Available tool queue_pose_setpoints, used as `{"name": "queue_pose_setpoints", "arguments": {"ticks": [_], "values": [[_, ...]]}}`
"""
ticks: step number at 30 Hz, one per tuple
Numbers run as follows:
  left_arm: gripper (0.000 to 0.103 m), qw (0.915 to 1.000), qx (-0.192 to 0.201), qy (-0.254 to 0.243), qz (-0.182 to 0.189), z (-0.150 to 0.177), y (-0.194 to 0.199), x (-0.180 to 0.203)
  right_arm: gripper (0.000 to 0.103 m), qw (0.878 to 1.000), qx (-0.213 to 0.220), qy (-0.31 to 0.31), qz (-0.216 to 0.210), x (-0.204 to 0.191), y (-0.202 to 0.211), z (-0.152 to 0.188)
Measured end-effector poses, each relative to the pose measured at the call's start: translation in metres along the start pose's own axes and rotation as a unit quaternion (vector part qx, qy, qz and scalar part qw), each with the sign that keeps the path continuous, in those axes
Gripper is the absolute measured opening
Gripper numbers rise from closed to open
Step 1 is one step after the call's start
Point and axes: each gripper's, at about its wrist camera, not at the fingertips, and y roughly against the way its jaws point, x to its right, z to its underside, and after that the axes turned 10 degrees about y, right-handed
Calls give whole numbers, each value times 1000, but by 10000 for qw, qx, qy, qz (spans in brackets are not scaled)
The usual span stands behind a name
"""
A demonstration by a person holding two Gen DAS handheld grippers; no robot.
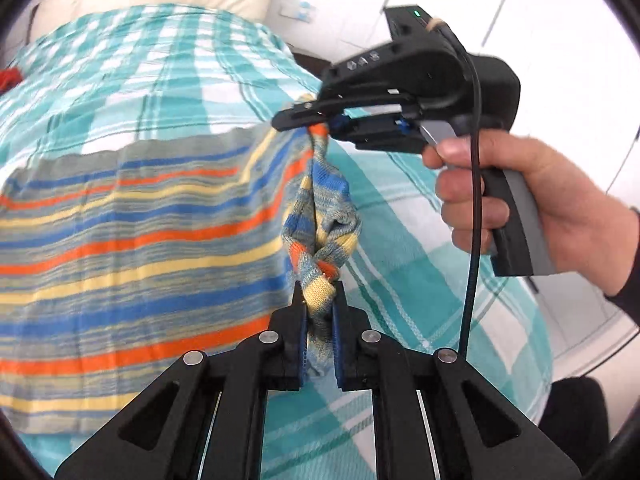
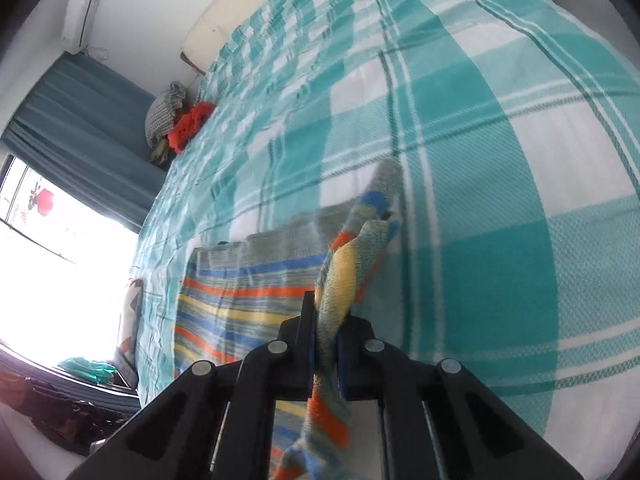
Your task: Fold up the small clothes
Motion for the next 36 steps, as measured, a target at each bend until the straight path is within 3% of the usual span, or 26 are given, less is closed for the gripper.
{"name": "queue_pose_setpoints", "arguments": {"ticks": [4, 9, 12, 14, 17, 20, 22, 24, 25, 27, 29, 31, 33, 36], "values": [[8, 9965, 407, 708, -154, -8, 66, -62, 9, 9987, -67, 367, -338, -61, -23, -23], [8, 9824, 639, 1637, -638, -1, 109, -141, 9, 9931, -320, 853, -742, -148, -92, -32], [12, 9734, 380, 2015, -1022, 12, 109, -176, 20, 9908, -343, 956, -893, -189, -137, -26], [35, 9631, 41, 2268, -1449, 21, 100, -198, 71, 9897, -550, 980, -892, -204, -164, -20], [52, 9576, 142, 2561, -1308, 36, 124, -212, 73, 9927, -332, 878, -751, -208, -160, -9], [77, 9640, 473, 2306, -1233, 30, 143, -203, 73, 9910, -21, 1283, -392, -209, -121, 4], [84, 9694, 603, 2092, -1135, 19, 141, -198, 70, 9832, 58, 1823, -86, -212, -93, 19], [85, 9726, 539, 1889, -1247, 4, 125, -193, 63, 9737, -14, 2278, 76, -216, -74, 41], [85, 9723, 463, 1816, -1396, -1, 115, -192, 53, 9696, -113, 2443, 57, -217, -71, 52], [78, 9670, 174, 1705, -1883, -7, 88, -195, 43, 9641, -402, 2626, -20, -219, -77, 79], [27, 9542, -360, 1675, -2453, -3, 59, -206, 38, 9585, -829, 2726, 51, -212, -96, 114], [26, 9535, -313, 1935, -2287, 11, 63, -213, 38, 9517, -1369, 2737, 244, -205, -125, 157], [30, 9542, -260, 1885, -2309, 19, 76, -208, 38, 9447, -856, 3111, 579, -214, -115, 186], [58, 9564, -224, 1813, -2278, 30, 99, -205, 56, 9500, -753, 2983, 538, -214, -101, 196]]}}
